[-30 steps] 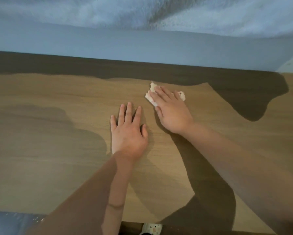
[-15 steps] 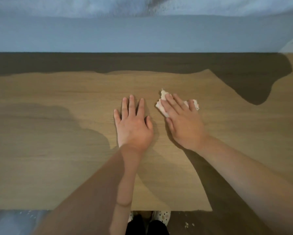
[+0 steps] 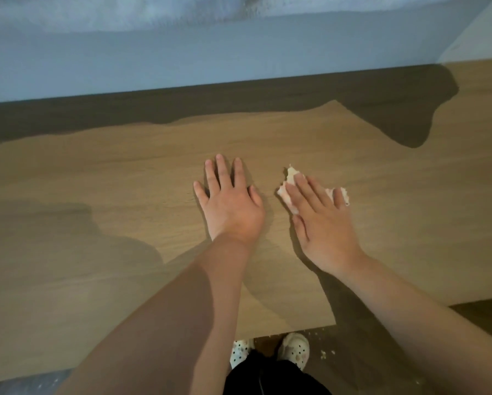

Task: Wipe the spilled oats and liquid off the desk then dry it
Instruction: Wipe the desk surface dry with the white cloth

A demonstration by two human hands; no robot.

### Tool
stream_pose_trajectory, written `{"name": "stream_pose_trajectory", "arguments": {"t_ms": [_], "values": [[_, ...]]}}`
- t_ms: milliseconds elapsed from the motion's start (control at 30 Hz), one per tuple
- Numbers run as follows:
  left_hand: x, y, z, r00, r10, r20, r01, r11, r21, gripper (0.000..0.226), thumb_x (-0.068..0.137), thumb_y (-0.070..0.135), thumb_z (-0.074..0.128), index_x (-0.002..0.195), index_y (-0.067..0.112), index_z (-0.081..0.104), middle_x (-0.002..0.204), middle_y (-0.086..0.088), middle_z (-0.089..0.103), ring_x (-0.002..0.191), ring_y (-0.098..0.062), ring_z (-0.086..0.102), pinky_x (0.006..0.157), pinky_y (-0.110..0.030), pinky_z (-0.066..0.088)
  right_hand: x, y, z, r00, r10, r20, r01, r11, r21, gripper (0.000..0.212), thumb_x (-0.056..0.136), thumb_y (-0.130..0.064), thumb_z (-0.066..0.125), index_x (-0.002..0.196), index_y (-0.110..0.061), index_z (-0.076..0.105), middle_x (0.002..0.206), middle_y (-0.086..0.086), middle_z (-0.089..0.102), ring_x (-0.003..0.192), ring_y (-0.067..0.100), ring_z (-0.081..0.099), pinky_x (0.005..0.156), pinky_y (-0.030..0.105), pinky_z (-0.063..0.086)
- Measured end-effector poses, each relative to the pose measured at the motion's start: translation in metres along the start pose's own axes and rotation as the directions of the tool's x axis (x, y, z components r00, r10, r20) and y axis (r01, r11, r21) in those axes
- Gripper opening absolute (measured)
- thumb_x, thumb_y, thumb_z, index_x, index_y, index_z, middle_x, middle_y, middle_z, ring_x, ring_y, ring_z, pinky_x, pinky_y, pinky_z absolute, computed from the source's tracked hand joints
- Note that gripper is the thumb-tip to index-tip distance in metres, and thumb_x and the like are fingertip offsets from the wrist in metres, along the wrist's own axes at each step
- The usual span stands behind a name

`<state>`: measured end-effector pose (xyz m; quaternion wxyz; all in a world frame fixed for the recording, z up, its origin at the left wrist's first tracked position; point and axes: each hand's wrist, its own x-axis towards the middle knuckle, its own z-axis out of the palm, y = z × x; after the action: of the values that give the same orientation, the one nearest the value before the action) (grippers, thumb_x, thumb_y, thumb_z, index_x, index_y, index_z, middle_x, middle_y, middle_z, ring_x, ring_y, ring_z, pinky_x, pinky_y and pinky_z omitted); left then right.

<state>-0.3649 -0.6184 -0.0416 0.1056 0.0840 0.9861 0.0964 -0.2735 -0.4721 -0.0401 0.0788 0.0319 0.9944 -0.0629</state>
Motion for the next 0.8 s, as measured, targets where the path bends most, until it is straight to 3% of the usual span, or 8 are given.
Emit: {"name": "stream_pose_trajectory", "arguments": {"t_ms": [133, 267, 333, 467, 567, 667, 733, 800], "values": [[0.001, 0.0, 0.002, 1.0, 0.0, -0.002, 0.0, 1.0, 0.013, 0.062, 0.1, 0.038, 0.024, 0.157, 0.023, 0.006, 0.164, -0.007, -0.007, 0.15, -0.028, -0.011, 0.12, -0.054, -0.002, -0.018, 0.036, -0.006, 0.999, -0.024, 0.038, 0.024, 1.0, -0.011, 0.058, 0.098, -0.034, 0.017, 0.153, -0.019, 0.029, 0.161, 0.004, 0.023, 0.149, 0.021, 0.018, 0.116, 0.056, 0.021], [0.0, 0.001, 0.003, 1.0, 0.003, -0.011, -0.003, 1.0, 0.027, 0.061, 0.1, 0.039, 0.023, 0.157, 0.023, 0.006, 0.164, -0.007, -0.007, 0.15, -0.028, -0.01, 0.12, -0.054, -0.001, 0.038, 0.054, -0.012, 0.964, 0.261, -0.05, -0.259, 0.965, 0.05, 0.055, 0.102, -0.031, 0.024, 0.155, -0.017, 0.021, 0.163, 0.004, 0.014, 0.151, 0.022, 0.01, 0.116, 0.058, 0.018], [0.001, 0.001, 0.003, 1.0, 0.002, -0.018, -0.001, 0.999, 0.038, 0.061, 0.1, 0.039, 0.024, 0.156, 0.024, 0.006, 0.164, -0.007, -0.006, 0.15, -0.028, -0.01, 0.12, -0.054, 0.0, 0.049, 0.04, -0.011, 0.951, 0.303, -0.064, -0.3, 0.952, 0.061, 0.056, 0.102, -0.031, 0.027, 0.155, -0.018, 0.018, 0.164, 0.003, 0.011, 0.151, 0.022, 0.008, 0.116, 0.058, 0.017], [0.0, 0.001, 0.002, 0.999, -0.01, -0.038, 0.012, 0.999, 0.042, 0.06, 0.1, 0.039, 0.028, 0.156, 0.025, 0.011, 0.164, -0.005, -0.002, 0.151, -0.026, -0.006, 0.12, -0.052, 0.001, 0.0, 0.011, 0.001, 0.999, 0.029, -0.024, -0.029, 1.0, -0.002, 0.06, 0.098, -0.035, 0.014, 0.155, -0.019, 0.019, 0.163, 0.003, 0.012, 0.151, 0.022, 0.009, 0.119, 0.056, 0.015], [-0.001, 0.003, 0.0, 0.999, -0.026, -0.045, 0.03, 0.997, 0.072, 0.059, 0.101, 0.038, 0.027, 0.156, 0.023, 0.012, 0.164, -0.006, 0.001, 0.151, -0.026, -0.005, 0.12, -0.053, 0.002, -0.036, 0.038, 0.001, 0.982, -0.188, 0.025, 0.188, 0.982, -0.006, 0.059, 0.098, -0.036, 0.016, 0.153, -0.019, 0.029, 0.161, 0.003, 0.022, 0.149, 0.023, 0.02, 0.116, 0.055, 0.018], [-0.008, 0.017, -0.003, 0.997, -0.071, -0.019, 0.073, 0.989, 0.13, 0.057, 0.103, 0.034, 0.025, 0.156, 0.018, 0.011, 0.164, -0.007, 0.003, 0.151, -0.026, -0.003, 0.12, -0.053, 0.004, -0.014, 0.099, -0.009, 0.994, -0.103, -0.019, 0.103, 0.995, -0.016, 0.063, 0.094, -0.037, 0.014, 0.151, -0.017, 0.034, 0.159, 0.006, 0.028, 0.146, 0.026, 0.027, 0.112, 0.056, 0.024], [-0.02, 0.038, 0.001, 0.991, -0.135, 0.008, 0.134, 0.988, 0.075, 0.057, 0.104, 0.033, 0.025, 0.156, 0.016, 0.011, 0.164, -0.008, 0.001, 0.151, -0.026, -0.003, 0.121, -0.051, 0.005, 0.009, 0.126, -0.017, 0.999, 0.015, -0.046, -0.015, 1.0, 0.0, 0.064, 0.094, -0.037, 0.013, 0.152, -0.017, 0.03, 0.161, 0.005, 0.024, 0.148, 0.025, 0.022, 0.112, 0.056, 0.023], [-0.039, 0.063, 0.01, 0.981, -0.196, 0.006, 0.196, 0.981, 0.014, 0.056, 0.104, 0.032, 0.027, 0.156, 0.017, 0.014, 0.164, -0.008, 0.0, 0.151, -0.026, -0.004, 0.121, -0.05, 0.005, 0.009, 0.125, -0.015, 0.998, 0.04, -0.048, -0.039, 0.999, 0.007, 0.059, 0.099, -0.034, 0.017, 0.154, -0.017, 0.024, 0.163, 0.004, 0.018, 0.15, 0.024, 0.015, 0.114, 0.056, 0.019]]}}
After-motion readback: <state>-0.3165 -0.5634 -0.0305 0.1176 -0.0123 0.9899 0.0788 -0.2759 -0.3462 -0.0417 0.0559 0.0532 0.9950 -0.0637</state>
